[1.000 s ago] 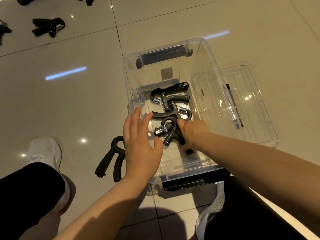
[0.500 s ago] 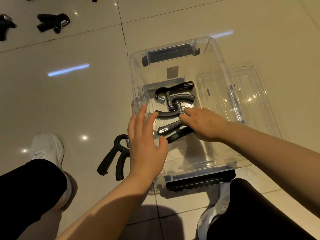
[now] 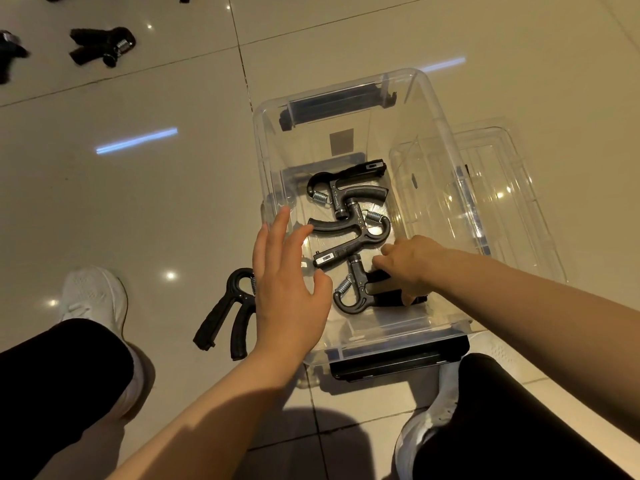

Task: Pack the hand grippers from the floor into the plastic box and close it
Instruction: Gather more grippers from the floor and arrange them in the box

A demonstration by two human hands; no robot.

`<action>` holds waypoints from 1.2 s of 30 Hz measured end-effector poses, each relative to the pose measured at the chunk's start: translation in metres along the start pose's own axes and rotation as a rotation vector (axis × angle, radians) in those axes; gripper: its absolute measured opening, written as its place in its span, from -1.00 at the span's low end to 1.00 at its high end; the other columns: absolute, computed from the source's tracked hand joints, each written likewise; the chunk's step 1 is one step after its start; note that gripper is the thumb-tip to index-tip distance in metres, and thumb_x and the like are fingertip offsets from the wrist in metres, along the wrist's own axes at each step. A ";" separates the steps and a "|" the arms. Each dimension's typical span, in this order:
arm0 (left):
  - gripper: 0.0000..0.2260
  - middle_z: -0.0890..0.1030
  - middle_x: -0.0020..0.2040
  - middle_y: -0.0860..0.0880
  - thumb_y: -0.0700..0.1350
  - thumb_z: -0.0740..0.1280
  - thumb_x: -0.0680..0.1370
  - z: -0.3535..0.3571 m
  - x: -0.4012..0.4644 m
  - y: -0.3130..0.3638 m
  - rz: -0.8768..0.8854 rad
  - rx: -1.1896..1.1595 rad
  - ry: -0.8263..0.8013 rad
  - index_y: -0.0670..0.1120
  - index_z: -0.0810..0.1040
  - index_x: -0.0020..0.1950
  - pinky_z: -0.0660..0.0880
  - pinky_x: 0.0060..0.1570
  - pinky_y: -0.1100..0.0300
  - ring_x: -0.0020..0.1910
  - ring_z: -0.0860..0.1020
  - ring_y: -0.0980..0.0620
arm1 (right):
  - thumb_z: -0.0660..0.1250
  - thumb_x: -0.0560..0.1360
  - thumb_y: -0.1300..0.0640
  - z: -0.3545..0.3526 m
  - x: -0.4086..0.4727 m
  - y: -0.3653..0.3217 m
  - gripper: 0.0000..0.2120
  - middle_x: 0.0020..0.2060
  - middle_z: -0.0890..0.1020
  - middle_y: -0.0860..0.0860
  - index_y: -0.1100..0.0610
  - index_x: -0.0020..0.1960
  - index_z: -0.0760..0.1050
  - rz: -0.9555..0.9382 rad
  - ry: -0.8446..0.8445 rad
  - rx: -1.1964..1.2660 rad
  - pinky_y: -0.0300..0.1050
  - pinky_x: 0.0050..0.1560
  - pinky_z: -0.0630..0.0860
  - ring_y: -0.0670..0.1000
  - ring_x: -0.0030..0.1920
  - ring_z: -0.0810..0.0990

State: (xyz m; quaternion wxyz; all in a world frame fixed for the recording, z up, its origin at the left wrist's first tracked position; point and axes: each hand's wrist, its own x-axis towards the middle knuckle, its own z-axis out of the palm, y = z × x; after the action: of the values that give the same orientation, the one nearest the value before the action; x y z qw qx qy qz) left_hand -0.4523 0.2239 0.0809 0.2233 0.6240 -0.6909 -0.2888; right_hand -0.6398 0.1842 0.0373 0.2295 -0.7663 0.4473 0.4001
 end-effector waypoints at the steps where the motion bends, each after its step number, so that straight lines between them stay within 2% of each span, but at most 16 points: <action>1: -0.54 0.10 0.50 0.12 -0.24 0.31 0.47 0.000 0.000 0.000 0.001 0.002 0.000 0.05 0.34 0.34 -0.03 0.36 0.19 0.49 -0.01 0.06 | 0.42 0.43 0.01 0.002 0.002 -0.002 -0.31 0.32 0.37 0.08 0.07 0.45 0.16 -0.001 -0.007 -0.025 -0.01 0.15 0.41 0.13 0.29 0.39; 4: -0.54 0.09 0.50 0.12 -0.23 0.31 0.47 0.001 0.000 -0.001 0.002 0.002 0.004 0.05 0.34 0.34 -0.03 0.36 0.19 0.49 -0.01 0.06 | 0.33 0.50 0.13 0.003 0.007 -0.006 -0.43 0.27 0.42 0.10 0.09 0.43 0.18 -0.011 0.039 -0.047 0.01 0.15 0.41 0.14 0.26 0.42; 7: -0.54 0.09 0.50 0.13 -0.24 0.31 0.47 0.002 0.000 -0.001 0.001 0.003 0.005 0.05 0.35 0.33 -0.03 0.35 0.20 0.49 -0.01 0.07 | 0.22 0.56 0.15 0.005 0.009 -0.005 -0.53 0.25 0.43 0.11 0.08 0.43 0.18 -0.016 0.090 -0.045 0.01 0.15 0.45 0.14 0.24 0.43; 10: -0.53 0.09 0.50 0.13 -0.22 0.31 0.47 0.002 0.001 -0.002 0.008 0.012 0.001 0.06 0.34 0.34 -0.02 0.36 0.18 0.49 -0.01 0.06 | 0.18 0.57 0.15 0.008 0.012 -0.003 -0.55 0.25 0.44 0.11 0.06 0.43 0.20 -0.021 0.119 -0.032 -0.01 0.13 0.47 0.14 0.23 0.43; 12: -0.53 0.08 0.50 0.15 -0.14 0.29 0.49 0.001 0.002 -0.001 0.038 0.015 -0.007 0.10 0.30 0.36 -0.03 0.37 0.19 0.49 -0.02 0.09 | 0.16 0.59 0.08 0.009 0.014 -0.001 -0.60 0.24 0.45 0.10 0.06 0.41 0.23 -0.015 0.127 -0.008 -0.03 0.04 0.45 0.13 0.21 0.45; 15: -0.55 0.11 0.45 0.23 -0.04 0.23 0.52 -0.004 -0.002 0.003 0.022 -0.178 0.051 0.24 0.20 0.35 -0.01 0.35 0.43 0.44 0.04 0.28 | 0.15 0.60 -0.05 0.010 0.016 0.002 -0.64 0.20 0.48 0.07 0.05 0.34 0.30 -0.008 0.131 0.025 -0.06 -0.10 0.39 0.11 0.15 0.49; 17: -0.62 0.17 0.43 0.19 -0.05 0.20 0.56 -0.007 -0.005 -0.006 -0.079 -0.308 0.196 0.26 0.21 0.32 0.07 0.25 0.57 0.39 0.14 0.32 | 0.15 0.59 -0.10 0.008 0.011 0.003 -0.61 0.20 0.46 0.06 0.05 0.34 0.31 -0.011 0.126 0.102 -0.08 -0.11 0.38 0.10 0.14 0.49; 19: -0.66 0.21 0.44 0.10 -0.07 0.18 0.61 -0.004 -0.008 -0.032 -0.267 -0.313 0.291 0.15 0.24 0.36 0.14 0.26 0.46 0.38 0.20 0.21 | 0.18 0.56 -0.17 0.003 0.003 0.002 -0.57 0.22 0.44 0.05 0.02 0.34 0.30 -0.026 0.145 0.227 -0.05 -0.02 0.41 0.10 0.15 0.47; 21: -0.62 0.20 0.45 0.02 -0.06 0.18 0.61 -0.001 -0.012 -0.071 -0.450 -0.206 0.242 0.05 0.23 0.42 0.15 0.30 0.26 0.41 0.21 0.08 | 0.23 0.53 -0.14 -0.005 -0.005 -0.003 -0.57 0.24 0.43 0.03 0.00 0.34 0.30 -0.036 0.193 0.303 -0.04 0.05 0.43 0.09 0.18 0.46; 24: -0.49 0.28 0.42 -0.07 0.01 0.29 0.54 -0.001 -0.022 -0.127 -0.462 0.192 0.082 -0.01 0.22 0.45 0.09 0.40 -0.07 0.40 0.24 -0.07 | 0.24 0.54 -0.02 -0.017 -0.012 -0.013 -0.58 0.27 0.41 0.03 0.01 0.37 0.28 -0.065 0.215 0.307 -0.03 0.09 0.43 0.09 0.22 0.44; 26: -0.39 0.36 0.37 -0.08 0.03 0.38 0.45 0.000 -0.028 -0.150 -0.441 0.342 -0.011 -0.01 0.24 0.44 0.08 0.39 -0.17 0.38 0.28 -0.09 | 0.22 0.55 -0.02 -0.025 -0.015 -0.019 -0.59 0.29 0.41 0.01 0.00 0.38 0.27 -0.096 0.211 0.306 -0.05 0.08 0.41 0.08 0.24 0.43; 29: -0.28 0.40 0.34 -0.08 0.03 0.47 0.37 0.004 -0.032 -0.158 -0.433 0.333 -0.066 -0.02 0.23 0.45 0.23 0.33 -0.09 0.32 0.35 -0.11 | 0.20 0.56 -0.04 -0.029 -0.017 -0.025 -0.59 0.28 0.42 -0.01 -0.02 0.38 0.27 -0.120 0.218 0.321 -0.10 0.02 0.36 0.06 0.23 0.43; 32: -0.26 0.44 0.31 -0.08 -0.06 0.50 0.36 0.003 -0.027 -0.157 -0.470 0.284 -0.037 -0.01 0.21 0.46 0.33 0.24 -0.04 0.26 0.40 -0.10 | 0.18 0.55 -0.10 -0.028 -0.020 -0.028 -0.64 0.22 0.47 -0.02 -0.01 0.29 0.33 -0.079 0.251 0.297 -0.10 -0.04 0.39 0.06 0.18 0.47; 36: -0.24 0.48 0.26 0.00 -0.11 0.51 0.34 -0.021 -0.022 -0.134 -0.519 0.063 0.067 0.12 0.21 0.44 0.41 0.13 0.06 0.21 0.46 -0.03 | 0.22 0.53 -0.11 -0.031 -0.027 -0.023 -0.69 0.12 0.55 -0.05 -0.03 0.23 0.39 0.012 0.450 0.417 -0.11 -0.09 0.45 0.00 0.08 0.53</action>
State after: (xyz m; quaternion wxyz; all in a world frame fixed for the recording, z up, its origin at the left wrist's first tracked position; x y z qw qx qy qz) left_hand -0.3372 0.2359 0.0065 0.1447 0.7963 -0.5085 -0.2939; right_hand -0.6150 0.1868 0.0767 0.2746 -0.7694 0.5639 0.1210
